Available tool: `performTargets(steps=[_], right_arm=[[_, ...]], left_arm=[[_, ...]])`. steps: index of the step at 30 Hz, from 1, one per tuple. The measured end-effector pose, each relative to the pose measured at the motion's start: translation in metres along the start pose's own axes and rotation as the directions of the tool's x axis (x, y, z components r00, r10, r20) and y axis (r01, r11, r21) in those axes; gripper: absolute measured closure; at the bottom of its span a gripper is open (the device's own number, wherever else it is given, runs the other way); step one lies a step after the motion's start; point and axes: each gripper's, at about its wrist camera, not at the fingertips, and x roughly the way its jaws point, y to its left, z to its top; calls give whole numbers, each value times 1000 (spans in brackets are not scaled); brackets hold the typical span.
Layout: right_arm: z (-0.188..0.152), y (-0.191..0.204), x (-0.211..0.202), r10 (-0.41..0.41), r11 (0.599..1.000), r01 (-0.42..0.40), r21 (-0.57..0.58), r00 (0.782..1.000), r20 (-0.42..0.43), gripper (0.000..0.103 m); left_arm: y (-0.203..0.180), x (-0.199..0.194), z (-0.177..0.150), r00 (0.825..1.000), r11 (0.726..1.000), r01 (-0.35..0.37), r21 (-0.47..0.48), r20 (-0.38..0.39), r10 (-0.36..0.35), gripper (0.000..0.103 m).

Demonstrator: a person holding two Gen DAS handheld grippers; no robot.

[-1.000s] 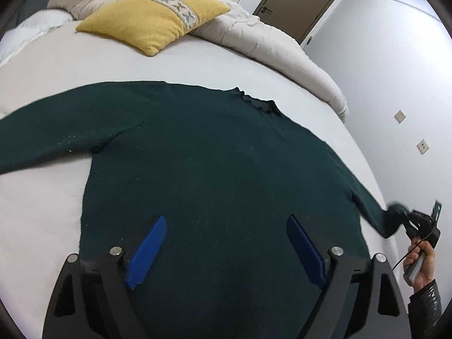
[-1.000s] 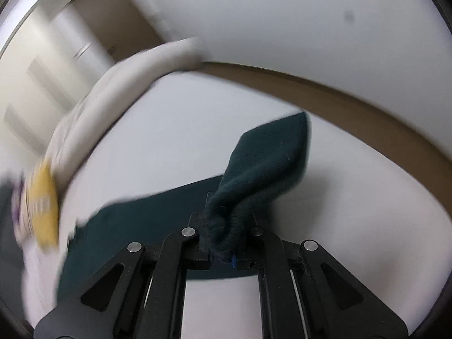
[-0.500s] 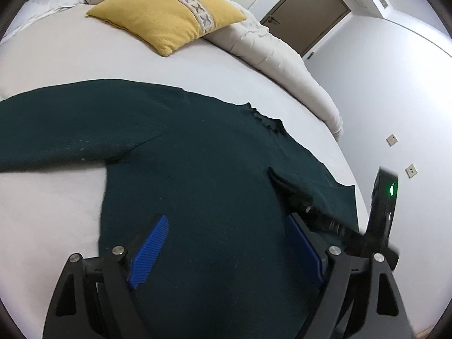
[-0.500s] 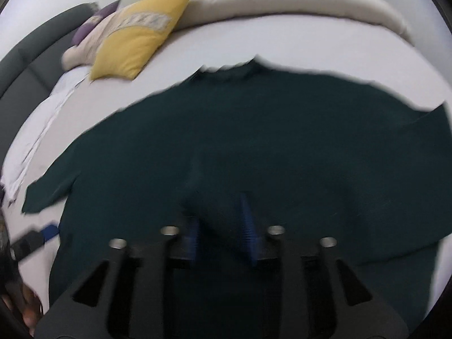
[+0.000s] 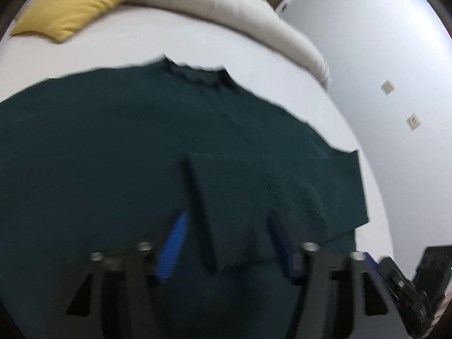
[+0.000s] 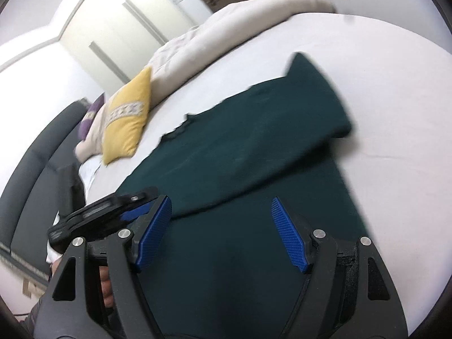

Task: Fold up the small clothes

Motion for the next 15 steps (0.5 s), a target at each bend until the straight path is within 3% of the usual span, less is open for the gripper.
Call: performTargets(steps=[3, 5, 11, 15], right_arm=[[1, -25, 0, -11, 999, 11, 40, 1000, -5, 31], [-4, -40, -3, -17, 998, 18, 66, 1000, -11, 31], [-6, -51, 6, -24, 996, 24, 90, 1000, -6, 31], [5, -53, -2, -57, 997, 56, 60, 998, 6, 31]], left_arm=[[-9, 10, 5, 998, 997, -68, 41, 13, 68, 65], [-9, 7, 7, 997, 996, -76, 40, 20, 75, 88], [-15, -13, 11, 993, 991, -99, 90, 77, 92, 94], [-5, -45, 25, 980, 992, -98, 81, 183, 82, 94]])
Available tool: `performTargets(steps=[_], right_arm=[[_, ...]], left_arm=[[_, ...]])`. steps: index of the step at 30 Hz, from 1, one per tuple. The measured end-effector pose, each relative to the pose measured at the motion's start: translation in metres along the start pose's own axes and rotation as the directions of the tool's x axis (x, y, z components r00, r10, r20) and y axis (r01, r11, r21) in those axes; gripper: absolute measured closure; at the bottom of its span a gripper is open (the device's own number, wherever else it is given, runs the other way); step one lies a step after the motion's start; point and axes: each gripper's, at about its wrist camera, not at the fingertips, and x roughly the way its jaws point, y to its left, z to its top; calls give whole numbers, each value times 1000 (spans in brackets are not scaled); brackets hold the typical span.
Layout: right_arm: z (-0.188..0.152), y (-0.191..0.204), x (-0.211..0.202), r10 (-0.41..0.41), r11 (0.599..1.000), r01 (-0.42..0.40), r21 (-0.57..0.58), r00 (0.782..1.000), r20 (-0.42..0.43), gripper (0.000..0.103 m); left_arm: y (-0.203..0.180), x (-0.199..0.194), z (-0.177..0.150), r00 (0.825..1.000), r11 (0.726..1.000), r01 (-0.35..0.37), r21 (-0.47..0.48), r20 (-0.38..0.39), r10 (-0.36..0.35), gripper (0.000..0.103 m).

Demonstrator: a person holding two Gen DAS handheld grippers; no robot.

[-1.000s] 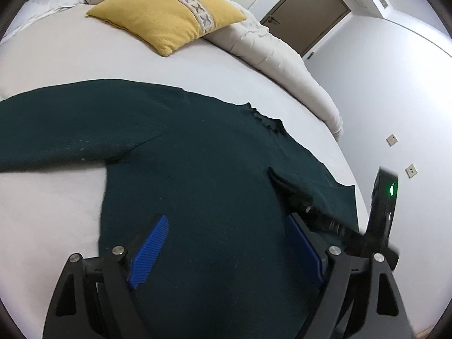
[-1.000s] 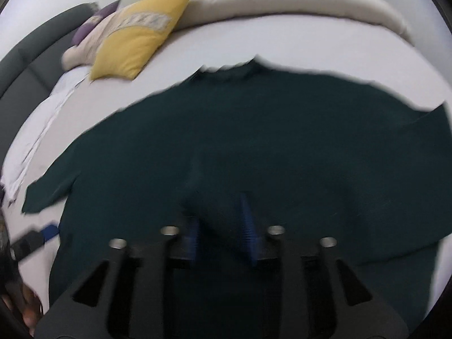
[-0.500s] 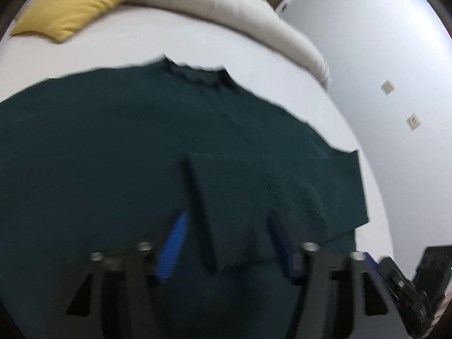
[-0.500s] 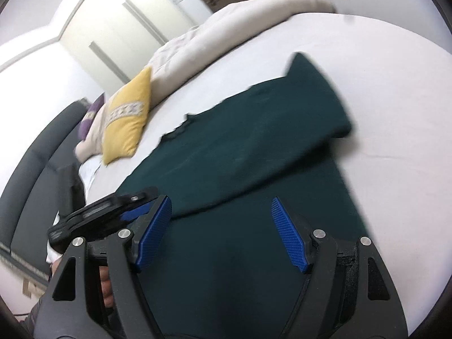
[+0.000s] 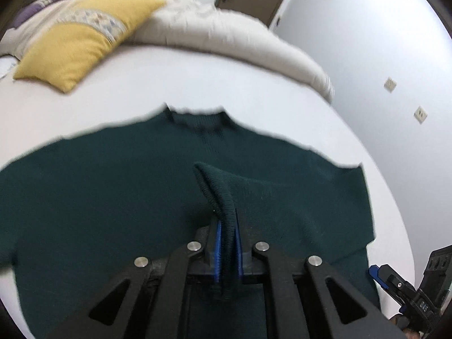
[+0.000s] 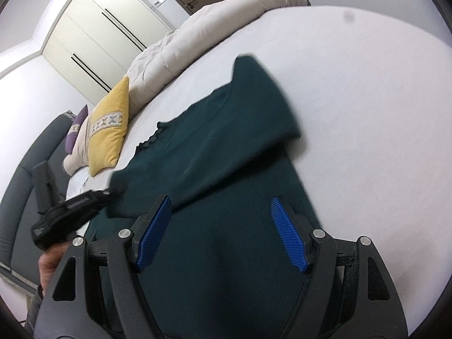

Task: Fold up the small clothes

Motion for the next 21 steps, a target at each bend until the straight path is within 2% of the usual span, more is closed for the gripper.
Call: performTargets(steps=[4, 7, 9, 13, 15, 17, 19, 21], right_arm=[[32, -3, -5, -67, 997, 69, -25, 997, 43, 31], [63, -7, 10, -131, 990, 133, -43, 991, 32, 31], [80, -12, 24, -155, 988, 155, -29, 988, 1, 32], [112, -12, 52, -180, 982, 179, -54, 983, -20, 34], [123, -14, 68, -175, 984, 173, -47, 983, -48, 40], [134, -17, 91, -191, 981, 188, -40, 978, -87, 41], [140, -17, 113, -204, 978, 197, -68, 971, -125, 48], [145, -15, 129, -246, 965, 232, -119, 961, -124, 58]], left_arm=[[29, -4, 13, 998, 998, -45, -32, 44, 46, 94], [64, 16, 11, 996, 993, -93, -73, -4, 93, 94], [83, 26, 4, 996, 990, -90, -111, -34, 87, 94], [85, 27, -1, 998, 992, -68, -104, -7, 67, 94], [84, 26, 3, 998, 994, -60, -90, 13, 61, 94], [83, 25, 7, 998, 995, -58, -82, 24, 60, 94], [80, 26, 10, 998, 996, -60, -73, 25, 62, 94], [82, 27, 9, 997, 996, -64, -63, 27, 66, 94]])
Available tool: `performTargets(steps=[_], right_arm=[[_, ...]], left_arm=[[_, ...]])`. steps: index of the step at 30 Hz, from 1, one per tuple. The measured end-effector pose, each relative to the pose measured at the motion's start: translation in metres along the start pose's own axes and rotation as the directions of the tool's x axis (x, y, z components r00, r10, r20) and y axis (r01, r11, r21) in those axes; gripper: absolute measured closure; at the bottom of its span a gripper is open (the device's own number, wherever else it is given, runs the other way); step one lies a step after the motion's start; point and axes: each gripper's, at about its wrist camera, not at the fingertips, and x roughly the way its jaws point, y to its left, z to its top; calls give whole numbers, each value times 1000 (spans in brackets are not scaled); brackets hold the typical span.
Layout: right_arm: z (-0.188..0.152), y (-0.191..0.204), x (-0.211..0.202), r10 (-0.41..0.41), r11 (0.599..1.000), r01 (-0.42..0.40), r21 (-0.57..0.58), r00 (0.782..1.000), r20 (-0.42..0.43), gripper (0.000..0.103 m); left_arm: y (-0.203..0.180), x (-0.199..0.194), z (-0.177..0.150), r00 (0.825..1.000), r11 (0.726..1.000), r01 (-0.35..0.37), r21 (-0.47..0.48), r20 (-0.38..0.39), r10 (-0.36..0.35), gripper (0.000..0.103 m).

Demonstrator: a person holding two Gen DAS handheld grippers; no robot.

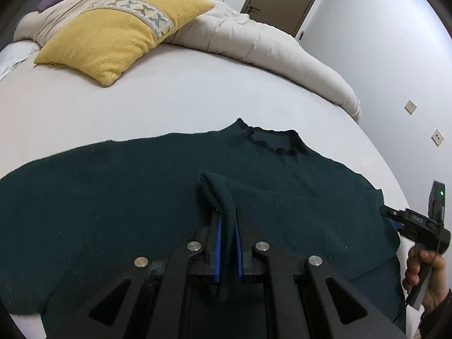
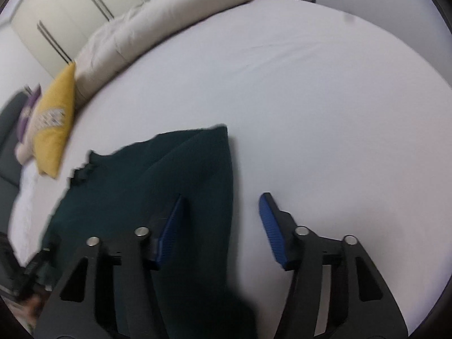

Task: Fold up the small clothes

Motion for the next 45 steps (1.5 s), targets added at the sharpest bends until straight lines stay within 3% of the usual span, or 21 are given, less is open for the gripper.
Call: performTargets(steps=[1, 2, 3, 10, 14, 16, 19, 21, 23, 24, 27, 29, 31, 32, 34, 36, 39, 40, 41, 43, 45], right_arm=[[5, 1, 3, -12, 1000, 12, -19, 1000, 4, 66], [10, 0, 6, -16, 1000, 15, -25, 1000, -4, 92], [15, -2, 7, 2, 1000, -2, -12, 1000, -17, 97], [20, 2, -6, 8, 1000, -7, -14, 997, 71, 98], [13, -11, 14, -5, 1000, 5, 9, 998, 57, 99], [11, -11, 14, -3, 1000, 2, 8, 997, 75, 99], [13, -17, 14, 2, 1000, -4, 27, 997, 76, 98], [13, -24, 11, 31, 996, -35, 80, 998, 57, 92], [13, -24, -1, -13, 995, 8, 96, 999, 52, 82], [10, -19, -12, -34, 997, 28, 77, 997, 74, 82], [-5, 8, -40, 27, 999, -24, -28, 992, 121, 82], [-22, 26, -41, 68, 994, -59, -97, 993, 99, 83], [-38, 33, -23, 42, 989, -36, -140, 998, 40, 84], [-44, 29, -10, 24, 989, -21, -147, 1000, 20, 84], [-47, 18, -7, 78, 989, -67, -136, 994, 78, 85], [-40, 7, -11, 116, 992, -113, -52, 991, 64, 85], [-39, 15, -39, 25, 998, -18, -68, 995, 99, 81], [-42, 19, -52, 26, 996, -14, -87, 991, 132, 81], [-46, 24, -68, 30, 994, -12, -105, 986, 166, 77], [-58, 35, -94, 41, 992, -13, -128, 976, 215, 62], [-73, 49, -117, 65, 989, -28, -144, 964, 259, 37]], left_arm=[[1, 1, -1, 1000, 1000, -3, 3, -2, 3, 94], [2, 2, -2, 1000, 1000, -2, 1, -3, 2, 94], [3, 2, -2, 1000, 1000, 3, -2, 1, -3, 94], [-9, -12, 8, 996, 1000, 6, 31, 90, -9, 94], [6, 17, -7, 1000, 1000, -21, 7, 1, 21, 94], [15, 15, -7, 1000, 999, 15, -39, 9, -14, 93], [14, 13, -8, 1000, 1000, 12, -29, 6, -12, 93], [18, 12, -9, 1000, 999, 22, -41, 3, -22, 92], [21, 13, -10, 999, 998, 34, -54, -3, -34, 91], [22, 14, -10, 999, 998, 37, -57, -8, -38, 91], [20, 14, -11, 999, 998, 31, -53, -7, -32, 91], [20, 13, -12, 999, 998, 32, -53, -5, -32, 91], [20, 13, -13, 999, 998, 30, -55, -9, -31, 91], [19, 12, -13, 1000, 998, 29, -54, -10, -29, 91], [18, 12, -13, 1000, 999, 21, -49, -14, -21, 91], [18, 12, -11, 999, 999, 23, -46, -24, -24, 90], [25, -6, -11, 999, 996, 34, -82, -21, -36, 80], [29, -20, -13, 1000, 995, 30, -96, 2, -30, 68], [37, -41, -17, 999, 993, 31, -112, 38, -27, 57], [54, -73, -25, 997, 989, 32, -144, 77, -21, 49], [83, -108, -39, 995, 982, 13, -189, 101, 7, 46]])
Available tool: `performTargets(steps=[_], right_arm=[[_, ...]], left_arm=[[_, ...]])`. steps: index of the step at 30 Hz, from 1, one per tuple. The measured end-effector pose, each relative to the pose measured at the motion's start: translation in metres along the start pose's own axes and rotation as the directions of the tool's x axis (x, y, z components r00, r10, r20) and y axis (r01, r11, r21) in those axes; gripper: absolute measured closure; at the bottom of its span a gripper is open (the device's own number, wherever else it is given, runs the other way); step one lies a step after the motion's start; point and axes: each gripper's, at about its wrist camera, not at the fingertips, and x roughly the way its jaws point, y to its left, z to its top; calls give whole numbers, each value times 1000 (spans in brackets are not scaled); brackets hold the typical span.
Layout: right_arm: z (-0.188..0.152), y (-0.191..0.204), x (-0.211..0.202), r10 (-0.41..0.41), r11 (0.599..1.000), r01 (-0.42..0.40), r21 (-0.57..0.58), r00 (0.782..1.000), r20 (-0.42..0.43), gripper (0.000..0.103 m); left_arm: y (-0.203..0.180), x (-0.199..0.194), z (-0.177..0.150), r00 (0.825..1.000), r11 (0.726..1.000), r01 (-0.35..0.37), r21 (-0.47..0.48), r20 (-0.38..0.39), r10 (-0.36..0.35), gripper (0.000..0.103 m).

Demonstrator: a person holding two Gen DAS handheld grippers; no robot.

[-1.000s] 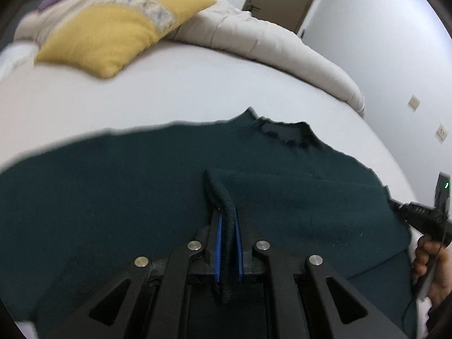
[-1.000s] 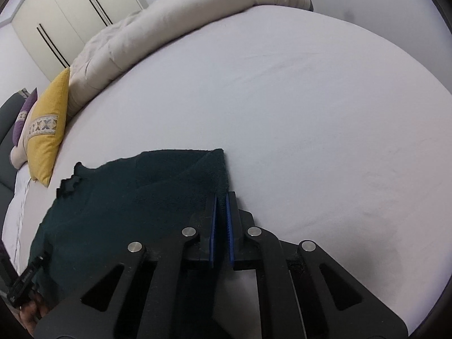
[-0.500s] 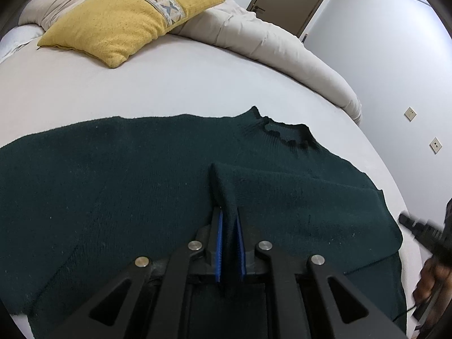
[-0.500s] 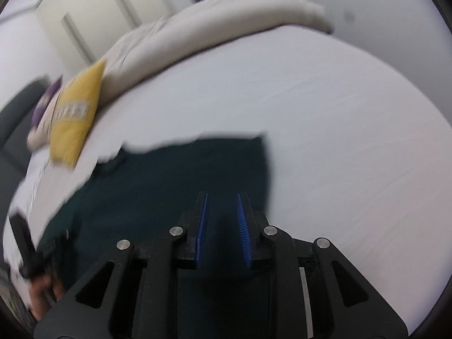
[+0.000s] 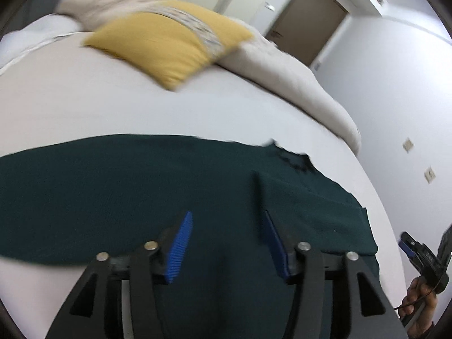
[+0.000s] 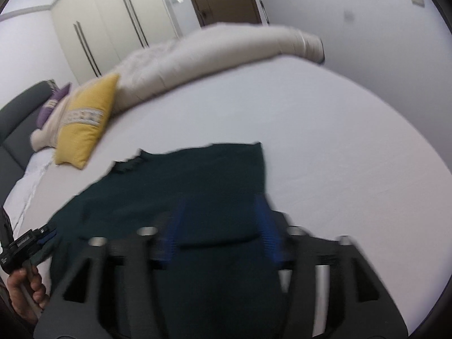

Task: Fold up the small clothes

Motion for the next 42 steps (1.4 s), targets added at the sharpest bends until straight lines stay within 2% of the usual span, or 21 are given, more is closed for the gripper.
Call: performTargets(steps=[2, 4, 7, 9, 11, 12, 14, 16, 18, 19, 20, 21, 23, 25, 26, 30, 33, 36, 39, 40, 42], right_arm=[[-12, 18, -23, 47, 999, -46, -21, 999, 15, 33], [-23, 38, -35, 97, 994, -97, -43, 995, -12, 33], [-47, 59, -46, 176, 984, -178, -27, 982, -67, 33], [-62, 71, -48, 213, 977, -215, -4, 971, -108, 33], [-74, 83, -49, 236, 971, -237, 7, 963, -133, 33], [-78, 88, -50, 240, 970, -241, 9, 960, -141, 33], [-90, 100, -53, 252, 967, -253, 17, 955, -157, 33], [-96, 107, -56, 259, 966, -260, 21, 951, -168, 33], [-102, 114, -56, 256, 966, -257, 18, 951, -172, 33], [-104, 117, -57, 254, 967, -255, 17, 952, -172, 33], [-106, 118, -59, 253, 967, -253, 19, 952, -171, 33], [-106, 117, -60, 253, 967, -253, 22, 952, -171, 33], [-103, 115, -60, 257, 966, -256, 30, 952, -166, 34], [-102, 110, -62, 258, 966, -256, 35, 953, -157, 34], [-101, 107, -60, 260, 966, -257, 42, 953, -155, 34], [-103, 92, -58, 266, 963, -256, 80, 953, -148, 34], [-107, 78, -61, 266, 961, -253, 108, 954, -139, 34], [-112, 59, -62, 258, 960, -238, 144, 957, -133, 34], [-113, 36, -60, 244, 957, -217, 193, 961, -132, 34], [-113, 27, -58, 237, 956, -206, 207, 962, -137, 34], [-113, 19, -53, 223, 957, -185, 224, 962, -156, 34]], left_arm=[[47, -39, -7, 998, 995, -58, -76, 24, 60, 42], [92, -69, -12, 991, 980, -121, -156, 45, 130, 41], [182, -119, -24, 967, 909, -208, -360, 64, 247, 39], [236, -147, -31, 946, 841, -249, -481, 65, 318, 39], [267, -159, -34, 935, 802, -260, -537, 66, 347, 39], [284, -164, -35, 936, 780, -242, -576, 73, 344, 40], [305, -166, -31, 941, 764, -204, -612, 92, 325, 40], [312, -160, -24, 944, 759, -197, -620, 90, 318, 42], [311, -151, -18, 948, 760, -193, -621, 81, 307, 55], [315, -148, -15, 953, 759, -189, -623, 71, 296, 83], [316, -142, -12, 959, 755, -181, -630, 58, 278, 94], [315, -139, -12, 962, 750, -173, -639, 56, 269, 95], [302, -140, -6, 954, 762, -183, -621, 74, 290, 95], [280, -146, -2, 951, 794, -180, -581, 102, 291, 95], [262, -147, 5, 950, 822, -182, -540, 121, 290, 95], [159, -135, 33, 962, 935, -149, -323, 170, 212, 95], [54, -100, 37, 979, 988, -112, -108, 157, 128, 95], [-28, -53, 17, 992, 995, -79, 55, 102, 73, 95], [-90, 3, -22, 1000, 990, -17, 139, -5, 18, 95], [-103, 18, -37, 999, 986, -15, 165, -35, 21, 94], [-123, 48, -60, 995, 979, -23, 204, -95, 43, 85]])
